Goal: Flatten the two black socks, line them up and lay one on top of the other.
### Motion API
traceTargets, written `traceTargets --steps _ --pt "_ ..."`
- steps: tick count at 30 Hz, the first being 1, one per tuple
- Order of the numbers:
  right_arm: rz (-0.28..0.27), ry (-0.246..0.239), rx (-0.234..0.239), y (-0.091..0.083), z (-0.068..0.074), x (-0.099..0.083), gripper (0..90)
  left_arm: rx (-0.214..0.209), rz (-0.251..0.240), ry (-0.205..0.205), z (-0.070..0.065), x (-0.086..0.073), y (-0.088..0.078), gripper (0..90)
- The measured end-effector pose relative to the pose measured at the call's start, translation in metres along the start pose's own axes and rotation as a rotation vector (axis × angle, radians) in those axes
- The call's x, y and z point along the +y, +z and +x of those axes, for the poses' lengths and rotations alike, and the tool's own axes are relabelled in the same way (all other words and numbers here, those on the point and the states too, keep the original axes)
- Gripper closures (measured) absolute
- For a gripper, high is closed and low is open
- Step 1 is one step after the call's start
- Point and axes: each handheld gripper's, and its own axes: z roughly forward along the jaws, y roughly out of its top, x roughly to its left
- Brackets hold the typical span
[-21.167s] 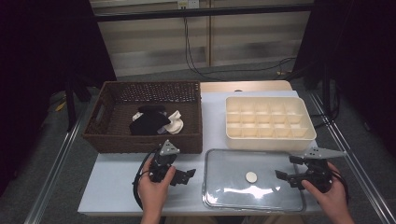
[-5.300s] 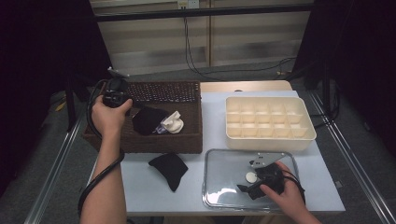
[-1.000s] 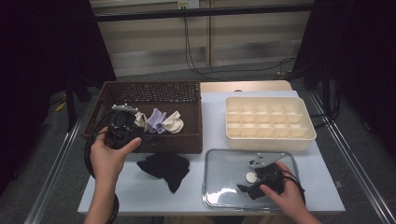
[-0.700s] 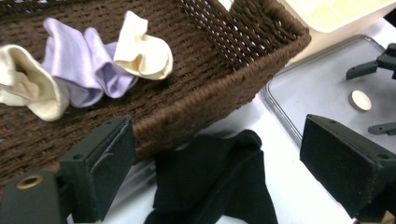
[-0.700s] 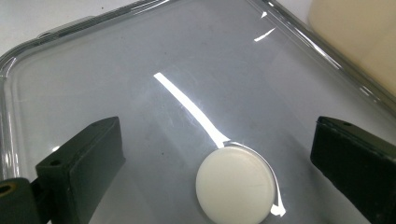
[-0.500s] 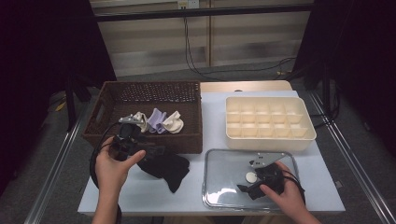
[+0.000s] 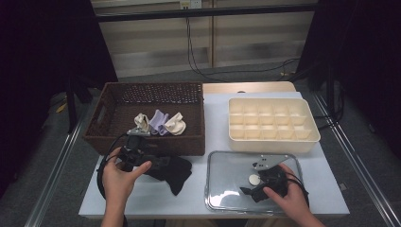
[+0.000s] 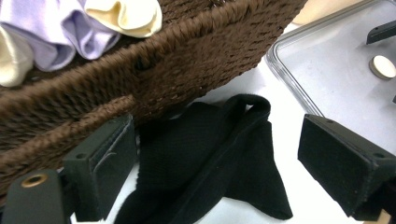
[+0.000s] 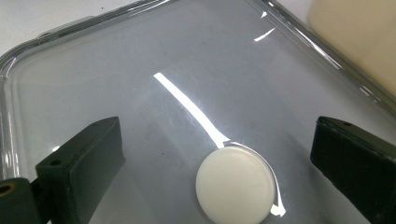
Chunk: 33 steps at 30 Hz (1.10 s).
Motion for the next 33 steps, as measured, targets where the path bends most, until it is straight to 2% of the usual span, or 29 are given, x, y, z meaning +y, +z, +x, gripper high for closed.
traceTargets --steps 2,4,6,7,9,10,11,12,14,16,20,23,25,27,29,30,33 --pt "0.000 0.000 0.000 0.000 0.000 0.000 2.1 0.008 -0.009 0.002 -0.002 -0.002 0.004 16.0" --pt "0.000 0.000 0.000 0.000 0.000 0.000 2.1 0.005 0.002 0.019 -0.002 -0.004 0.008 19.8" --pt "0.000 0.000 0.000 0.000 0.000 0.000 2.1 0.002 -0.001 0.008 -0.004 -0.005 0.013 23.7" --pt "0.000 0.000 0.001 0.000 0.000 0.000 2.1 -0.004 0.009 0.017 -0.004 -0.005 0.014 25.2" --pt "0.000 0.000 0.000 0.000 0.000 0.000 2.1 -0.016 0.014 0.012 -0.006 -0.006 0.018 32.3" --pt "0.000 0.000 0.000 0.000 0.000 0.000 2.1 -0.022 0.026 0.026 -0.007 -0.007 0.020 37.1" --pt "0.000 0.000 0.000 0.000 0.000 0.000 2.1 -0.023 0.033 0.034 -0.007 -0.007 0.022 38.2" --pt "0.000 0.000 0.000 0.000 0.000 0.000 2.1 -0.018 0.026 0.022 -0.009 -0.008 0.024 41.2" --pt "0.000 0.000 0.000 0.000 0.000 0.000 2.1 -0.019 0.042 0.040 -0.010 -0.008 0.027 51.6" --pt "0.001 0.000 -0.001 0.000 0.000 0.000 2.1 -0.036 0.060 0.036 -0.010 -0.009 0.029 59.8" --pt "0.000 0.000 0.000 0.000 0.000 0.000 2.1 -0.057 0.063 0.035 -0.011 -0.007 0.028 78.1" --pt "0.001 0.000 0.001 0.000 0.000 0.000 2.1 -0.064 0.063 0.047 -0.013 -0.004 0.025 82.8" --pt "0.001 0.000 0.001 0.000 0.000 0.000 2.1 -0.087 0.036 0.030 -0.015 -0.003 0.023 83.0" --pt "0.001 0.000 -0.001 0.000 0.000 0.000 2.1 -0.098 0.030 0.034 -0.017 0.000 0.021 83.8" --pt "0.001 0.001 -0.001 0.000 0.000 0.000 2.1 -0.121 0.038 0.061 -0.021 0.002 0.020 84.1" --pt "0.000 0.000 -0.001 0.000 0.000 0.000 2.1 -0.130 0.025 0.057 -0.024 0.003 0.022 84.2" --pt "0.001 0.000 0.000 0.000 0.000 0.000 2.1 -0.152 0.036 0.080 -0.030 0.006 0.026 84.1"
